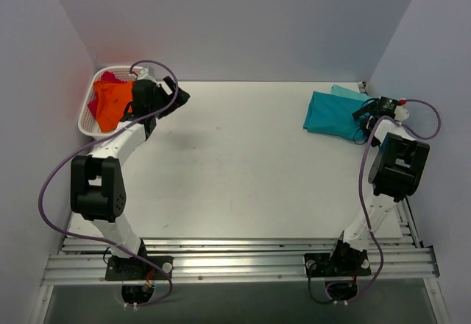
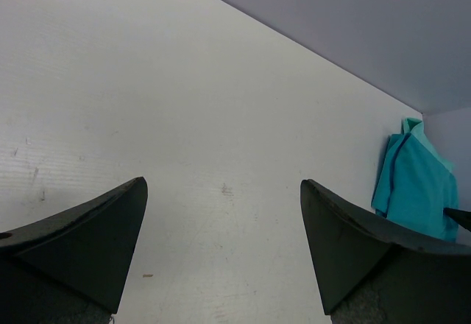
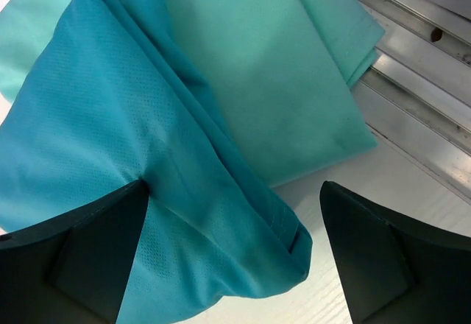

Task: Fold and stack the t-shirts
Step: Put the neatly folded tshirt into the corner of the board with the right arm

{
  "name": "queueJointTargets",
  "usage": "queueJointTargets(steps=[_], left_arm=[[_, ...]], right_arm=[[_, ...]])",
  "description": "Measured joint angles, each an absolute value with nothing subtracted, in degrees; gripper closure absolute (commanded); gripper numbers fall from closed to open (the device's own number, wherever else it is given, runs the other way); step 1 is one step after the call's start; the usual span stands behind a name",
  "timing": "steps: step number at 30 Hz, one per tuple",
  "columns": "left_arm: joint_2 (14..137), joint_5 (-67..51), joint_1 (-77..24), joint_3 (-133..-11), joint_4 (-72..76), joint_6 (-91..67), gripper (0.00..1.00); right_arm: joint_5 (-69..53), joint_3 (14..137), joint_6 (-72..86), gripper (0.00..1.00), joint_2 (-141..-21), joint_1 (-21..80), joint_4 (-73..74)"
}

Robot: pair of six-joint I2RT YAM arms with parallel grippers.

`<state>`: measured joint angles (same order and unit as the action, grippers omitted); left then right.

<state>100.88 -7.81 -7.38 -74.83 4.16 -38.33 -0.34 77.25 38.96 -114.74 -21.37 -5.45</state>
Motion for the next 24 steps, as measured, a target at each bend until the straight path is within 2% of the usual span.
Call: queueJointTargets(steps=[9, 15, 20, 24], left_arm=[[100.7, -8.0, -7.4, -74.7, 4.2, -38.3, 0.06], [98.2, -5.7, -7.5, -73.5, 4.1, -36.8, 0.06], [94.0, -3.0, -8.3, -72.2, 4.8, -34.7, 0.06], [88.5, 1.6, -12.2, -68.3, 6.2, -30.2, 0.06]], right_arm=[[-1.5, 75.5, 39.3, 0.00, -112.8, -21.4, -6.5], [2.5, 64.9, 40.4, 0.00, -94.4, -17.5, -5.1], [10.3, 57.9, 40.2, 0.00, -72.0, -2.5, -7.0], [14.9, 54.6, 38.9, 0.00, -61.9, 12.4, -7.4]])
